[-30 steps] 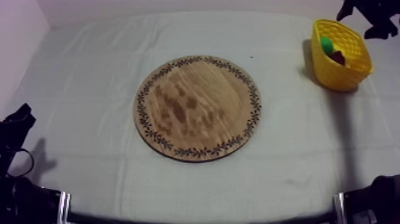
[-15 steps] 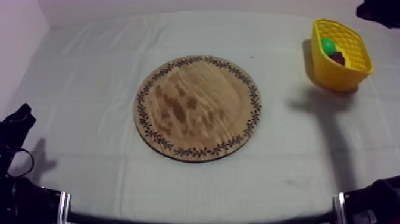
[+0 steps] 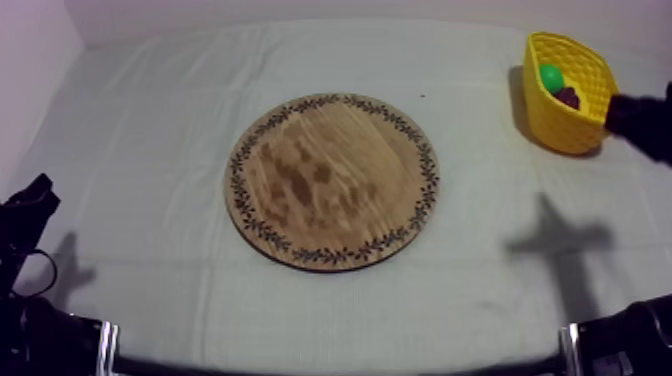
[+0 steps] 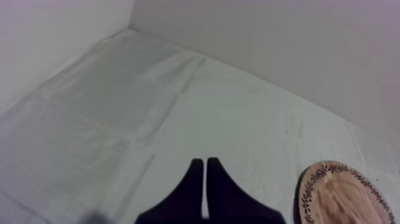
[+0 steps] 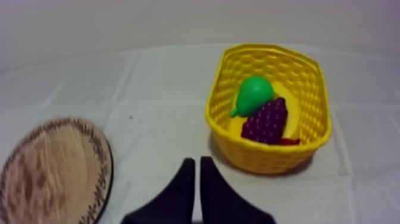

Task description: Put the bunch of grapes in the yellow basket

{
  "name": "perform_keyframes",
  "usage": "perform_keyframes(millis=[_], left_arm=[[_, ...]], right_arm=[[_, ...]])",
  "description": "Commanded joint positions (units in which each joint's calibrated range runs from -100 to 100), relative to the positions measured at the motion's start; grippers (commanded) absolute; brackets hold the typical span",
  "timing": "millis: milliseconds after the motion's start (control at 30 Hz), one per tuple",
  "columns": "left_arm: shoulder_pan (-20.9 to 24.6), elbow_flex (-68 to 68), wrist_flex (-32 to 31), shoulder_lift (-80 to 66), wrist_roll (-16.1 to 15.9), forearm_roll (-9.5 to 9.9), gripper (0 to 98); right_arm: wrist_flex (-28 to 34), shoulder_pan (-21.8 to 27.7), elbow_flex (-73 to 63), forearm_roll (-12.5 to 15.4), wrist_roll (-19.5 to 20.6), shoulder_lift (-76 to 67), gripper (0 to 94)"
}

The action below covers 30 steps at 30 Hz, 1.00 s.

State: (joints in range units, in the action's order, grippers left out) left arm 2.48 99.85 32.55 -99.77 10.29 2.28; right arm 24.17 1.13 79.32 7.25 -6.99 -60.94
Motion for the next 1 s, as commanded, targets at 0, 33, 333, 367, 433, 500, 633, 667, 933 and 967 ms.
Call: perform_keyframes(millis=[0,33,333,367,433,500,633,667,933,967], left_arm=[[0.0,0.0,0.0,0.0,0.0,-0.01,0.0],[0.0,0.0,0.0,0.0,0.0,-0.01,0.0],[0.0,0.0,0.0,0.0,0.0,-0.01,0.0],[0.0,0.0,0.0,0.0,0.0,-0.01,0.0],[0.0,0.0,0.0,0.0,0.0,-0.01,0.0],[0.0,0.0,0.0,0.0,0.0,-0.01,0.0],[0.0,0.0,0.0,0.0,0.0,-0.01,0.0],[0.0,0.0,0.0,0.0,0.0,-0.01,0.0],[0.0,0.0,0.0,0.0,0.0,-0.01,0.0],[0.0,0.0,0.0,0.0,0.0,-0.01,0.0]], right_arm=[[-1.3,0.1,10.5,3.2,-6.1,-6.7,0.5],[-1.4,0.0,12.2,4.3,-7.3,-8.6,0.5],[5.0,-1.5,20.0,-0.2,-1.3,-23.9,0.5],[6.7,-1.6,20.2,-1.1,0.2,-25.3,0.5],[9.6,-1.6,20.3,-2.7,2.1,-27.8,0.5],[11.1,-1.6,20.3,-4.2,1.9,-29.6,0.5],[11.9,-0.4,20.3,-5.3,-2.1,-31.8,0.5],[12.0,0.0,20.3,-5.4,-3.0,-32.4,0.5],[12.6,0.4,20.3,-5.6,-4.5,-34.6,0.5],[12.6,0.4,20.3,-5.6,-4.4,-34.6,0.5]])
